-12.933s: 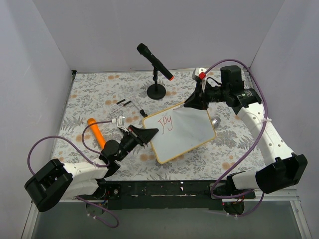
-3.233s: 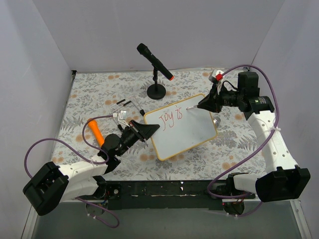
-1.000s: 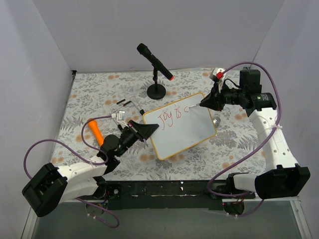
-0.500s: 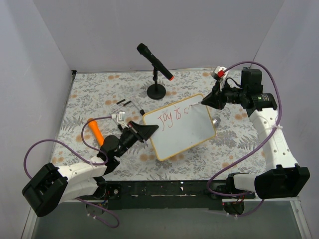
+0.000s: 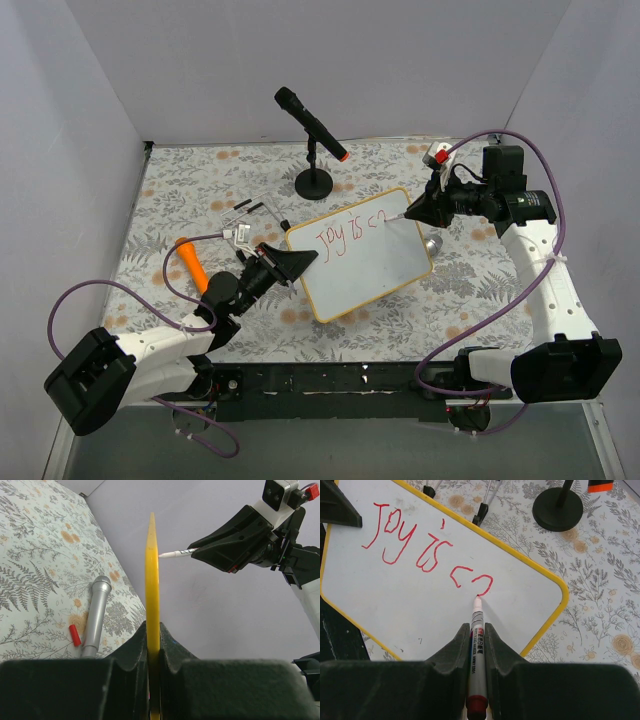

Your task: Write a sentence on the whiteboard

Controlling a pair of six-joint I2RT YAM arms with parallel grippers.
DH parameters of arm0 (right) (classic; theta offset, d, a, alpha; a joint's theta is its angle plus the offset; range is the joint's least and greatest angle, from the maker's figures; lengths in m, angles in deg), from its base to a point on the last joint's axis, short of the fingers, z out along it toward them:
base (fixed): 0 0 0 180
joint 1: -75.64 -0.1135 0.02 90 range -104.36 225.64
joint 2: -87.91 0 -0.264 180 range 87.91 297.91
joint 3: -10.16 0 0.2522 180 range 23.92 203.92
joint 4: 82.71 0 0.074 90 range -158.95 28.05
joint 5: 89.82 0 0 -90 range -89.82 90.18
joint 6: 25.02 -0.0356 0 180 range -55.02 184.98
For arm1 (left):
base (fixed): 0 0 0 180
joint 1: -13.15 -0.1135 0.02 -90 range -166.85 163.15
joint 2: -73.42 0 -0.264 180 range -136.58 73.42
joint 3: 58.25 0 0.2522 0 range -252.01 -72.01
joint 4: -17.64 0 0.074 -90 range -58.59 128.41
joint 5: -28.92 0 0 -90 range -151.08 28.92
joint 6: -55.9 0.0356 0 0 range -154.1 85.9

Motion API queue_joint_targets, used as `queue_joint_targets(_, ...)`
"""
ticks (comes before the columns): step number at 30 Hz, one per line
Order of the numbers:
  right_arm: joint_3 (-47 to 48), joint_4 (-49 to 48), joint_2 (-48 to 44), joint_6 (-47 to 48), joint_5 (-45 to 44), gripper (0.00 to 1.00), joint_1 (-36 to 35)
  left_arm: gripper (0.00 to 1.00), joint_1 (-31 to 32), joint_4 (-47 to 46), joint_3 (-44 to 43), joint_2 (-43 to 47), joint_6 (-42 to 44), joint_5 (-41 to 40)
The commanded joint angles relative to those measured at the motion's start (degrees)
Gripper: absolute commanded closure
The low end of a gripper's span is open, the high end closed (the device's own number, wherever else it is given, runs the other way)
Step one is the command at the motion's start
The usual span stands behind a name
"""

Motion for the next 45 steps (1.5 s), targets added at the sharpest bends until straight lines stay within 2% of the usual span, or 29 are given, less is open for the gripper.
queue_joint_targets(1, 0.2, 1.2, 0.2, 1.1, 2.8, 0.99, -0.5, 1.00, -0.2, -8.9, -0.9, 1.3, -1.7, 0.4)
queue_joint_targets(13, 4.6, -3.0, 3.6, -3.6, 4.3, 0.99, -0.9, 1.00, -0.2, -8.9, -0.7, 1.2, -1.7, 0.6)
queue_joint_targets(17, 5.1, -4.2, 3.4, -4.4, 3.8, 0.99, -0.8, 1.00, -0.2, -8.9, -0.4, 1.1, -1.8, 0.3)
queue_joint_targets(24, 5.0, -4.2, 0.7, -4.5, 8.1, 0.99, 2.1, 1.00, -0.3, -8.1, 0.4, 1.9, -1.6, -0.9)
queue_joint_targets(34, 3.3, -4.3, 0.6, -4.5, 3.9, 0.99, 3.3, 1.00, -0.4, -8.4, 0.4, 1.8, -1.8, -0.7)
queue_joint_targets(45, 2.3, -3.3, 1.9, -3.7, 3.1, 0.99, 3.3, 1.00, -0.5, -9.4, 0.5, 1.5, -1.9, -0.2)
